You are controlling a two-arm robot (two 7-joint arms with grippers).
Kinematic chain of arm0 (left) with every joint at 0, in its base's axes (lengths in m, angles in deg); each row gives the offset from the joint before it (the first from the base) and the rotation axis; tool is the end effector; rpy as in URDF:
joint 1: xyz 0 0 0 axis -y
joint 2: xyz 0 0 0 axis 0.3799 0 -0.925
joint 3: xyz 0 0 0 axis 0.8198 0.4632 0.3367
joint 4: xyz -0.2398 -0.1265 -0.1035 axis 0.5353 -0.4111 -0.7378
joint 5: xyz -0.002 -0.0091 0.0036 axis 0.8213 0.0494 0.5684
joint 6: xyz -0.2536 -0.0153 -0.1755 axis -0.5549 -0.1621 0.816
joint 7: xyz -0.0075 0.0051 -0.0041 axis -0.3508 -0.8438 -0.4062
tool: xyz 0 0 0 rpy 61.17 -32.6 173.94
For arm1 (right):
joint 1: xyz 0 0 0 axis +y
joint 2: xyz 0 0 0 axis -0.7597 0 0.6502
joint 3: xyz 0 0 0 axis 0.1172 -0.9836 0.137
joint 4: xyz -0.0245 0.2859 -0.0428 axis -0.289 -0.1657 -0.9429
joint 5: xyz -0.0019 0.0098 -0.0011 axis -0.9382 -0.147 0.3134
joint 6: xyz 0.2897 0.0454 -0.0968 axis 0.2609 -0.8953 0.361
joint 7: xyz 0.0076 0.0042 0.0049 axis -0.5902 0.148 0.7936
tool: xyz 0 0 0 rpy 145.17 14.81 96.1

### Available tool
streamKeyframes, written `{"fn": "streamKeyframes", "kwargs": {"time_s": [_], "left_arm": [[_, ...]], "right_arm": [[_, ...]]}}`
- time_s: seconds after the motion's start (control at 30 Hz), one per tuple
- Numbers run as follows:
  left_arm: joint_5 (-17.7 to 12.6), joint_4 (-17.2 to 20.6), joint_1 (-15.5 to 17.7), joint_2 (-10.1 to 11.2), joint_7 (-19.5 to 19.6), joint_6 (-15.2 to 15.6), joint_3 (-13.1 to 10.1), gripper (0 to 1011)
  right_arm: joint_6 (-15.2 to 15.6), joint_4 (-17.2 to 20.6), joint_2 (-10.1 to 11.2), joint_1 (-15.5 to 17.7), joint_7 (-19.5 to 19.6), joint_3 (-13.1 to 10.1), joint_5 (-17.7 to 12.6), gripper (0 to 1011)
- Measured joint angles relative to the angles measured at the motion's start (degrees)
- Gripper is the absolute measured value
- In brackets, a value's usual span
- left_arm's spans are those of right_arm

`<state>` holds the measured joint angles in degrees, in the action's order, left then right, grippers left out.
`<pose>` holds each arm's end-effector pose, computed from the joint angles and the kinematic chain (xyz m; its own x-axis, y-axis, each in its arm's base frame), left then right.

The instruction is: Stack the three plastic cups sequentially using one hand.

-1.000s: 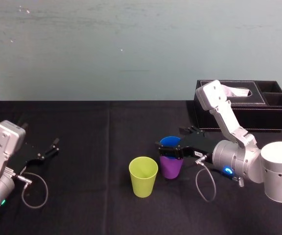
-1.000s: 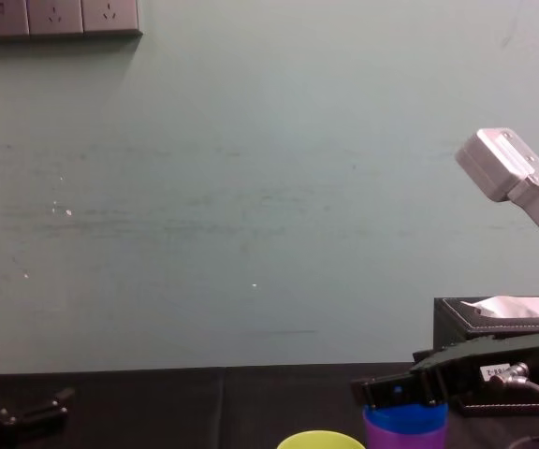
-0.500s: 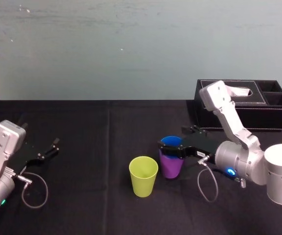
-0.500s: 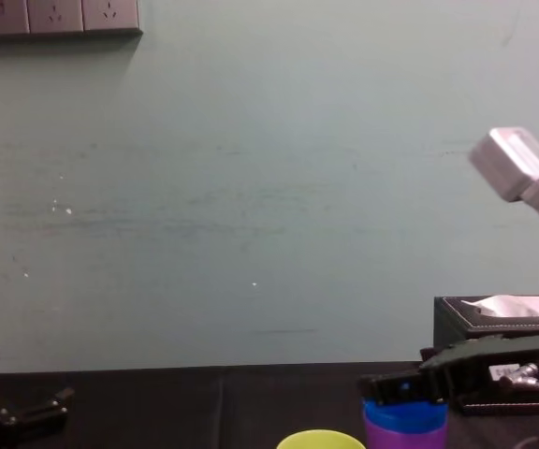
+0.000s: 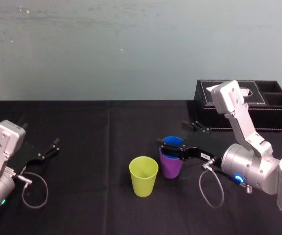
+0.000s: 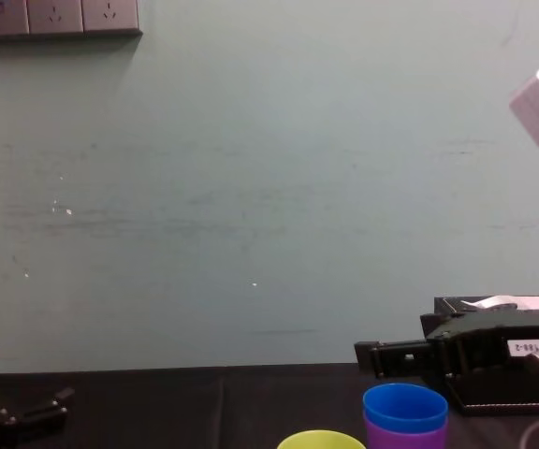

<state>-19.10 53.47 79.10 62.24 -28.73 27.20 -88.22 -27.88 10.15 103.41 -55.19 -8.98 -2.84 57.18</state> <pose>0.3580 0.0827 -0.3023 0.2924 0.8803 0.3737 -0.9552 0.2874 0.0703 0.3716 -0.0046 -0.2083 0.6328 -0.7692 0.0889 0.7604 0.5956 -0.2590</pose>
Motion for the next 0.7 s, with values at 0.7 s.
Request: {"fn": "streamKeyframes", "kwargs": {"time_s": [0.7], "left_arm": [[0.0, 0.0, 0.0, 0.0, 0.0, 0.0, 0.0, 1000]], "right_arm": [[11.4, 16.1, 7.0, 12.1, 0.6, 0.7, -7.0, 1003]]}}
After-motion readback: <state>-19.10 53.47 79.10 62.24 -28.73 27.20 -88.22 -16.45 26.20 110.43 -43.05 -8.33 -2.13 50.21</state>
